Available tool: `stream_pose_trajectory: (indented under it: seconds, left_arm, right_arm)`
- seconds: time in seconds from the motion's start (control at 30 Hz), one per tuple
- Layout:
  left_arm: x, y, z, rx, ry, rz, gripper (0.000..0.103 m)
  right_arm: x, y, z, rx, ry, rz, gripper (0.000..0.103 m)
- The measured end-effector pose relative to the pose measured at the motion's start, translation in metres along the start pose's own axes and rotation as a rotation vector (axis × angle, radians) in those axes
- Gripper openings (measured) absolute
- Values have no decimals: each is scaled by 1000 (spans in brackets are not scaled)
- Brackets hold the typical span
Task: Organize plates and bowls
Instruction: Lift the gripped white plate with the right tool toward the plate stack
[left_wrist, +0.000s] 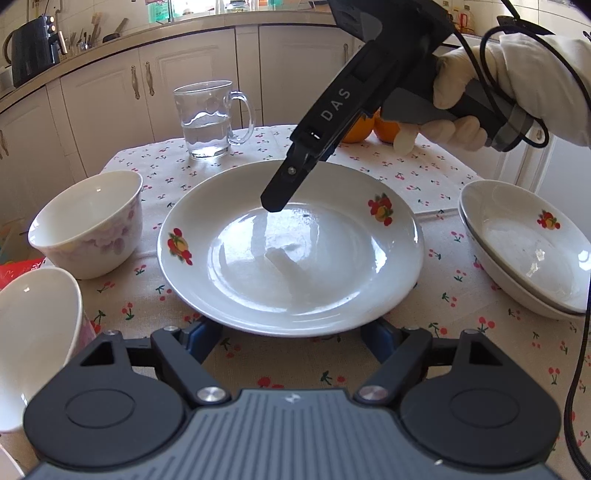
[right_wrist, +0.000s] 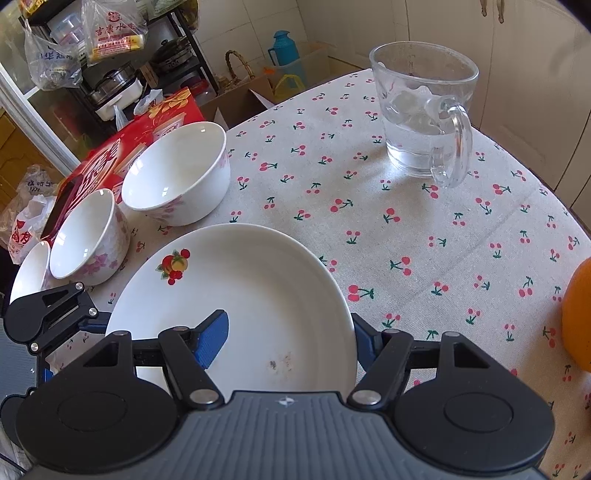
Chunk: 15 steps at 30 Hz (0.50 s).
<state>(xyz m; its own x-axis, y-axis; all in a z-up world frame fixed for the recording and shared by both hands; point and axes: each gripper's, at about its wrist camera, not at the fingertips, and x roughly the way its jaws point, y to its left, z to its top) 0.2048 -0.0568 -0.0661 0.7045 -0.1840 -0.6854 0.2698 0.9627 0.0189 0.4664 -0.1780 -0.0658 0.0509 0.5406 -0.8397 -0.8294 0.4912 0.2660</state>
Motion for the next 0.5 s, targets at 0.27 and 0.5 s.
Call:
stream_pose_trajectory:
  seconds: [0.27,0.5]
  left_arm:
    - [-16,-4,-6,22,17,-37,81]
    - [-36,-12,-10,51,12,-49,81]
  right_arm:
    - [-6,11,-13,21,2,5,75]
    - [-17,26,-30,37,-19,13,75]
